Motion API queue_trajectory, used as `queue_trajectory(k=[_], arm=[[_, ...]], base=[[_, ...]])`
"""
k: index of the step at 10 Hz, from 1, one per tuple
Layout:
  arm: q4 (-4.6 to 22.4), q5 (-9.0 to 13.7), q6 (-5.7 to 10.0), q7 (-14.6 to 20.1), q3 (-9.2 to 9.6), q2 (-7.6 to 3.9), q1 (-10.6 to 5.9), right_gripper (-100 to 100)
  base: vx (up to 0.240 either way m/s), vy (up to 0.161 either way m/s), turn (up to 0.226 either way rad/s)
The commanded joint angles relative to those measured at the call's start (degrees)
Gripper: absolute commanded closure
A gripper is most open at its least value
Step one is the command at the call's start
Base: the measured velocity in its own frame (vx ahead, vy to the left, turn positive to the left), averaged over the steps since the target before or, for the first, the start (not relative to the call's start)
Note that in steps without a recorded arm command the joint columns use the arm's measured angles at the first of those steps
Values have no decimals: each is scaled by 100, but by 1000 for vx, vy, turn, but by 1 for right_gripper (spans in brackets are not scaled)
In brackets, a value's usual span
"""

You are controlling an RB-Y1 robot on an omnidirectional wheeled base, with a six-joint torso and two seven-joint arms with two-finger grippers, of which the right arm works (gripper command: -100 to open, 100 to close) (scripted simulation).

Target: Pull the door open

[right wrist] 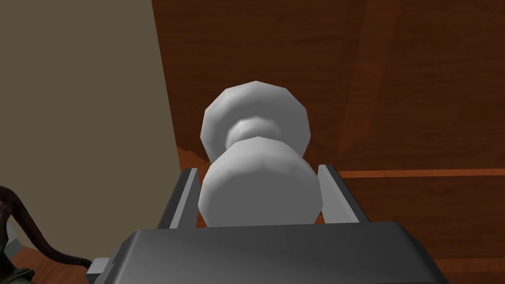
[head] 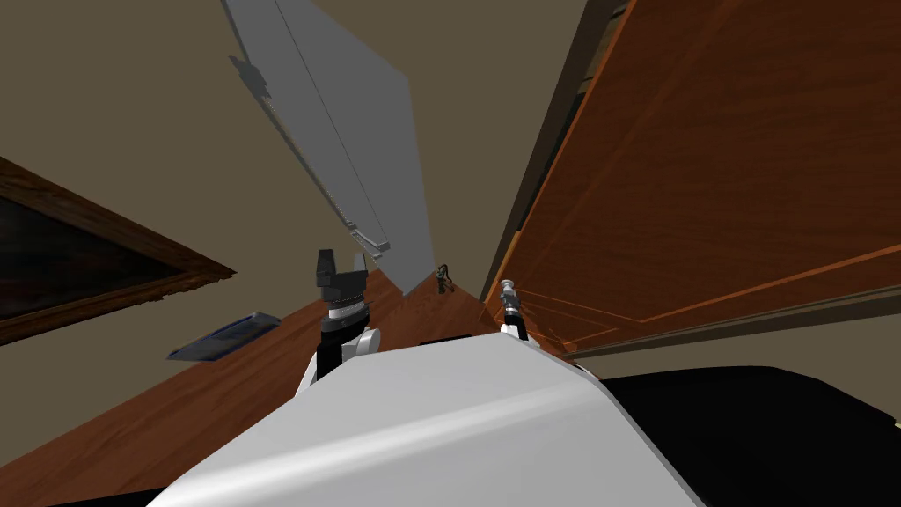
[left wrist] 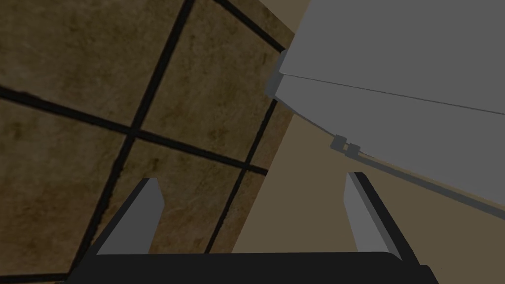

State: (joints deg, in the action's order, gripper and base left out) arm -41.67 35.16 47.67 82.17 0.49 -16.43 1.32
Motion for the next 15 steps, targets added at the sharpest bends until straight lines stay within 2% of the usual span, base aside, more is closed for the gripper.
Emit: queue_trajectory(k=[1,2,3,4,11,12,13,15], arm=[[-25,-74,6,173,151,-66,26,100],[-41,-105,4,241,214,-98,44,100],[38,-86,26,206,172,-90,7,100],[6,-161,32,323,313,-133,55,100],[-194,-424,97,720,790,-358,198,100],[-216,-452,104,762,841,-381,213,100],[-215,-431,84,712,800,-361,204,100],[-261,-527,176,904,989,-485,314,100]], base=[[-302,-6,127],[-268,-4,109],[-114,4,29],[-173,-9,82],[-230,-21,78],[-235,-25,57],[-107,-8,22],[-199,-30,121]])
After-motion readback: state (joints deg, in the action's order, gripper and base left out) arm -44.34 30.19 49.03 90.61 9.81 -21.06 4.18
